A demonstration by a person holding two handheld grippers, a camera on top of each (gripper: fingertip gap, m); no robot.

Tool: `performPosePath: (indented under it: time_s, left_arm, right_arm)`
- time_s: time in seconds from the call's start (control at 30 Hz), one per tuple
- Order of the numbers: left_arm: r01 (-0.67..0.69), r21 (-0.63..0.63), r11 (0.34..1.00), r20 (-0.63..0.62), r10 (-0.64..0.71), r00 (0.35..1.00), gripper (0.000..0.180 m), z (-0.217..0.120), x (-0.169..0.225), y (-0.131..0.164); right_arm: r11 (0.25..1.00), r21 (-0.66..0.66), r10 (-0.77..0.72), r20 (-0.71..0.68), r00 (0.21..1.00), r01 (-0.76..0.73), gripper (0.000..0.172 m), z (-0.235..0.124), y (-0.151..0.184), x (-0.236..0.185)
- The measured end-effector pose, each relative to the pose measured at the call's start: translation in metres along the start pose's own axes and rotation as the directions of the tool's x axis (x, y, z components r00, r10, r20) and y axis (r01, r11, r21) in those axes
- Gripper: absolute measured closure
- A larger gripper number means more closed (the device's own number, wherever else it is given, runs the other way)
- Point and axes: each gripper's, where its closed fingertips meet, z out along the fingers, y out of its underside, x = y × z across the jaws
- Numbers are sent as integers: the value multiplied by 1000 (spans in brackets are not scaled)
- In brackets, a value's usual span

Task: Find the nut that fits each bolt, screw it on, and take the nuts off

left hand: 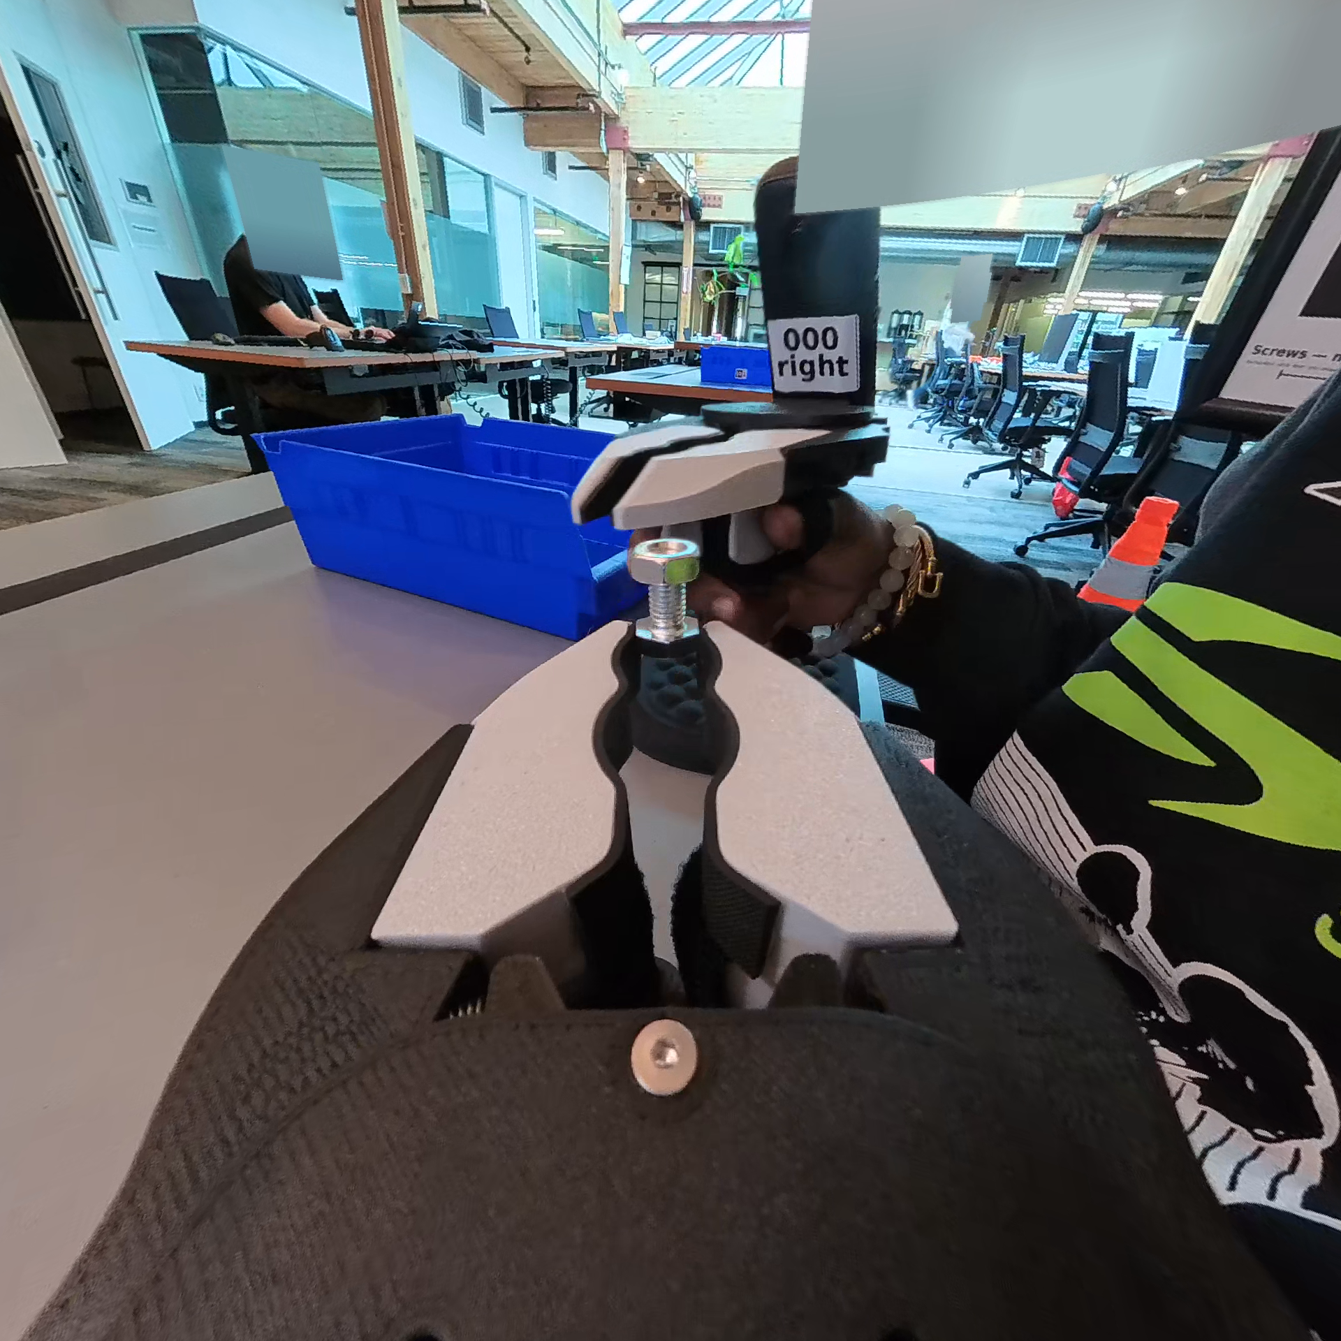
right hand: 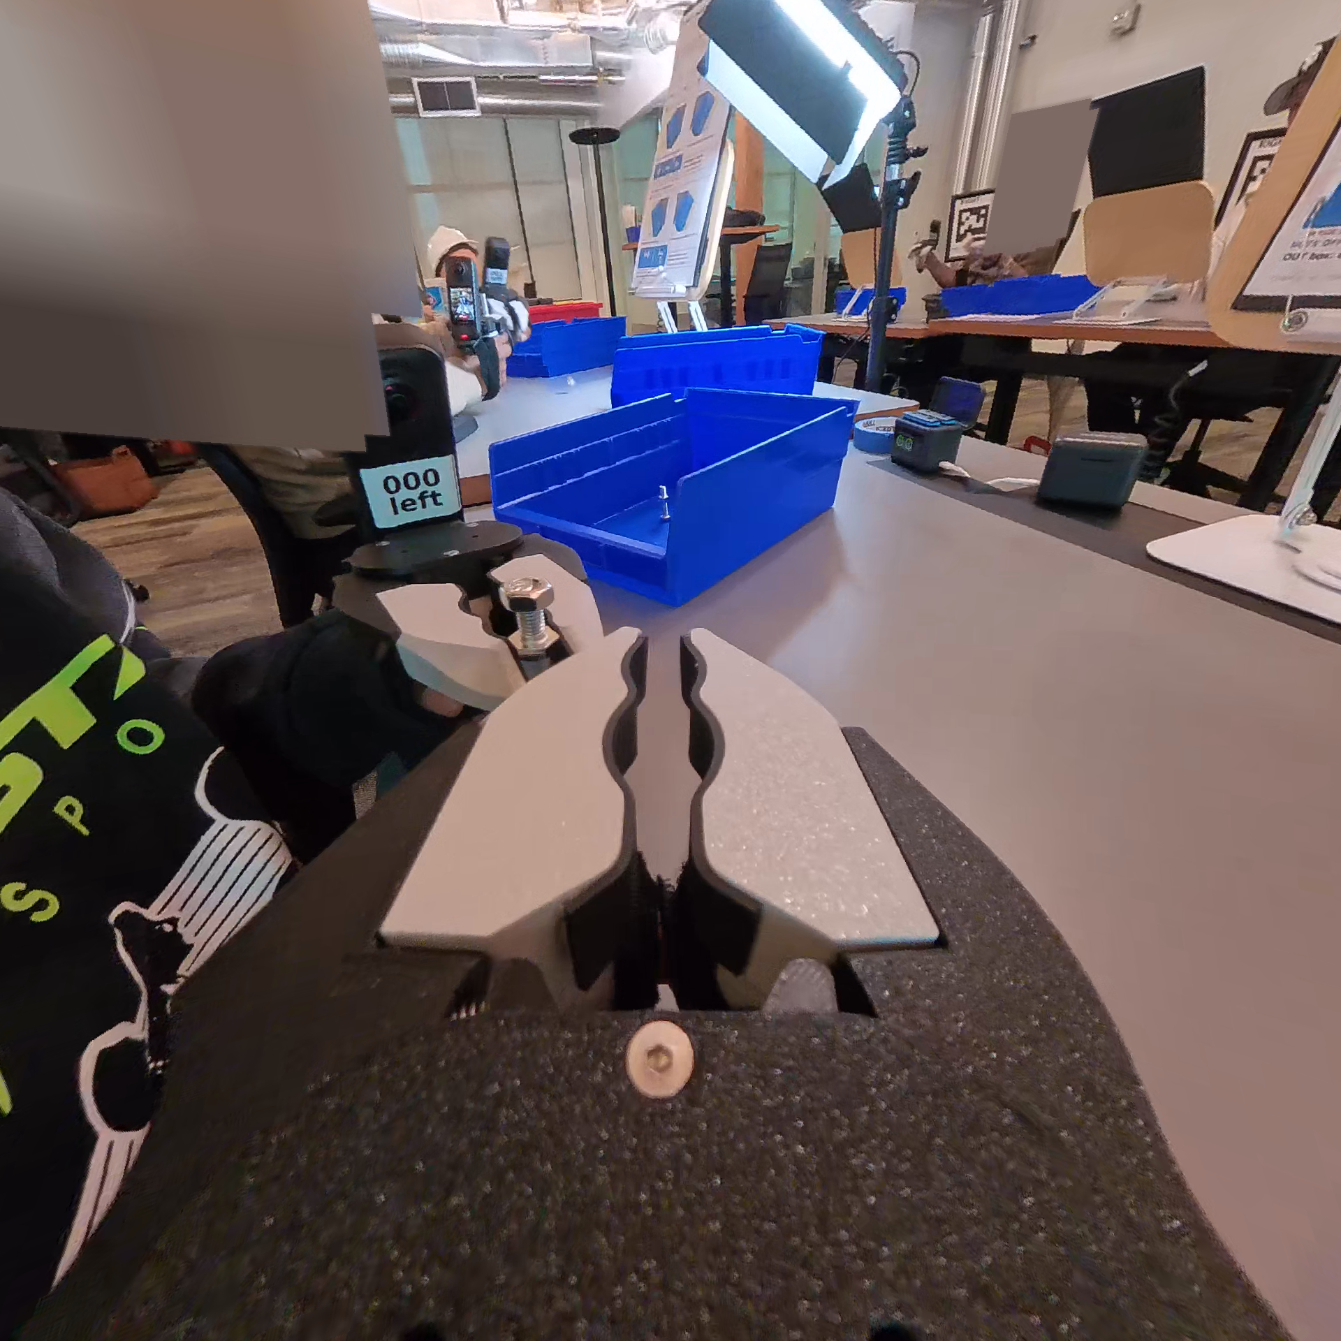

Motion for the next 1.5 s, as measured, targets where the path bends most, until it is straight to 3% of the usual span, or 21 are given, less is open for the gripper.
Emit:
performPosePath:
  time_s: [0.23, 0.4, 0.63, 0.87, 0.9, 0.97, 1.03, 1.27, 1.5]
  left_arm:
    - [-7, -9, 1000, 3, 7, 1000, 166, 1, 0, 1]
    - [-9, -7, 1000, 4, 9, 1000, 166, 1, 0, 1]
    - [-12, -9, 1000, 2, 12, 1000, 166, 1, 1, 1]
    - [-5, -8, 1000, 1, 5, 1000, 166, 1, 0, 1]
    - [-4, -8, 1000, 3, 4, 1000, 166, 1, 0, 1]
    - [-2, -1, 1000, 0, 2, 1000, 166, 0, 0, 0]
    - [-2, -5, 1000, 1, 2, 1000, 166, 1, 0, 1]
    - [-4, -11, 1000, 5, 4, 1000, 166, 1, -1, 2]
    - [-9, -14, 1000, 7, 10, 1000, 166, 1, 0, 3]
  right_arm:
    - [1000, 18, -14, 109, 994, 12, 120, 18, -5, -24]
    - [1000, 3, -12, 115, 993, 11, 113, 38, -2, -30]
    - [1000, -13, -1, 92, 996, 2, 114, 47, 3, -26]
    - [1000, 3, -1, 74, 997, 1, 112, 25, 1, -17]
    - [1000, 8, 0, 67, 998, -1, 114, 20, 1, -14]
    - [999, 32, 0, 15, 1000, -1, 140, 10, -2, -4]
    - [998, 59, 4, 13, 1000, -5, 149, 2, -6, -2]
    - [999, 40, -22, 120, 993, 18, 141, 14, -8, -26]
    - [997, -28, -61, 170, 984, 67, 156, 28, -1, -41]
